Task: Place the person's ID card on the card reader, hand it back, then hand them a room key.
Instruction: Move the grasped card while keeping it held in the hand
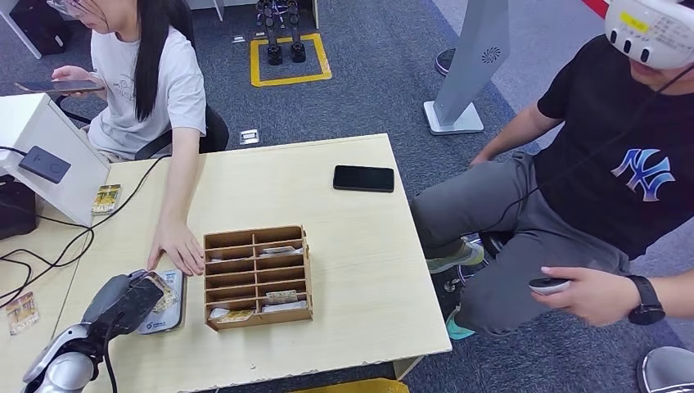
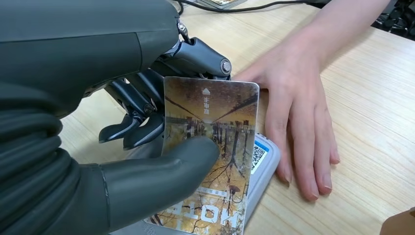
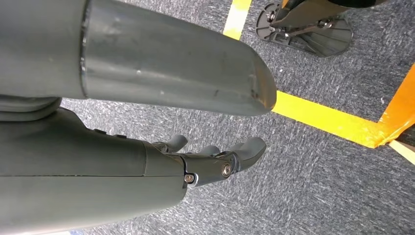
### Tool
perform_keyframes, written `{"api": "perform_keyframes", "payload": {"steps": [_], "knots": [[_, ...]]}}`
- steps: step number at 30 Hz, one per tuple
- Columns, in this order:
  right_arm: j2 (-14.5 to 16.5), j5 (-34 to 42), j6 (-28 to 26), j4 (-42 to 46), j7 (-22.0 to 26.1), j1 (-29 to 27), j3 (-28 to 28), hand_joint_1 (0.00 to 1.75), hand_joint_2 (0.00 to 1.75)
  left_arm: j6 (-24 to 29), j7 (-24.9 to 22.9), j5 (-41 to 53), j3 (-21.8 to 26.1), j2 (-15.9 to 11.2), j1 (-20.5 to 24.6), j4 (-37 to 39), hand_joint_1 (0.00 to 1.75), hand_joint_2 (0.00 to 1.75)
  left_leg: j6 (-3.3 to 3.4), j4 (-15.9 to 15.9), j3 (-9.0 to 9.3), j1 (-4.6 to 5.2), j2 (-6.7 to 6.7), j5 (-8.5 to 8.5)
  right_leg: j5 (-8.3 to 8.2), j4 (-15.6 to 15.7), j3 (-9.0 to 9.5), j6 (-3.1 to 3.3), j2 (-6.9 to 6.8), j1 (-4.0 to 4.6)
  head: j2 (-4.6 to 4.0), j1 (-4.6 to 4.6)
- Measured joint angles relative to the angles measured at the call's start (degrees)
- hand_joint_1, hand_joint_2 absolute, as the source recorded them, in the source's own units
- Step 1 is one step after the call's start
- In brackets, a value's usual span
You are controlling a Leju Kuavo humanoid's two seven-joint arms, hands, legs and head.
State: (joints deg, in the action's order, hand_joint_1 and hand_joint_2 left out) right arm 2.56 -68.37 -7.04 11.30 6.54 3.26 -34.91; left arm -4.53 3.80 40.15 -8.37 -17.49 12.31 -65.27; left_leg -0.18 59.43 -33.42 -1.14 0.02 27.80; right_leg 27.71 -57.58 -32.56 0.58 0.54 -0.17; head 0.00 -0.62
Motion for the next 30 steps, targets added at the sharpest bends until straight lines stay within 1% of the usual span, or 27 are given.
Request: {"api": "perform_keyframes", "payload": {"steps": [11, 30], "knots": [[0.0, -0.97, 0.23, 0.0, 0.1, 0.14, 0.0, 0.0, 0.0, 1.51, -0.19, 0.57, 0.0, 1.01, 0.75, 2.85, 1.75, 1.75, 0.0, -0.02, 0.07, 0.01, -0.02, 0.0, 0.01, 0.0, 0.11, -0.01, -0.06, 0.0, 0.0, 0.0], [0.0, -1.05, 0.3, 0.0, 0.15, 0.37, 0.0, 0.0, 0.0, 2.27, -0.67, 0.78, 0.08, 1.32, 1.24, 4.83, 1.75, 1.75, 0.0, -0.08, 0.35, 0.0, -0.05, -0.01, 0.01, -0.01, 0.38, -0.01, -0.11, 0.0, 0.0, 0.01]]}}
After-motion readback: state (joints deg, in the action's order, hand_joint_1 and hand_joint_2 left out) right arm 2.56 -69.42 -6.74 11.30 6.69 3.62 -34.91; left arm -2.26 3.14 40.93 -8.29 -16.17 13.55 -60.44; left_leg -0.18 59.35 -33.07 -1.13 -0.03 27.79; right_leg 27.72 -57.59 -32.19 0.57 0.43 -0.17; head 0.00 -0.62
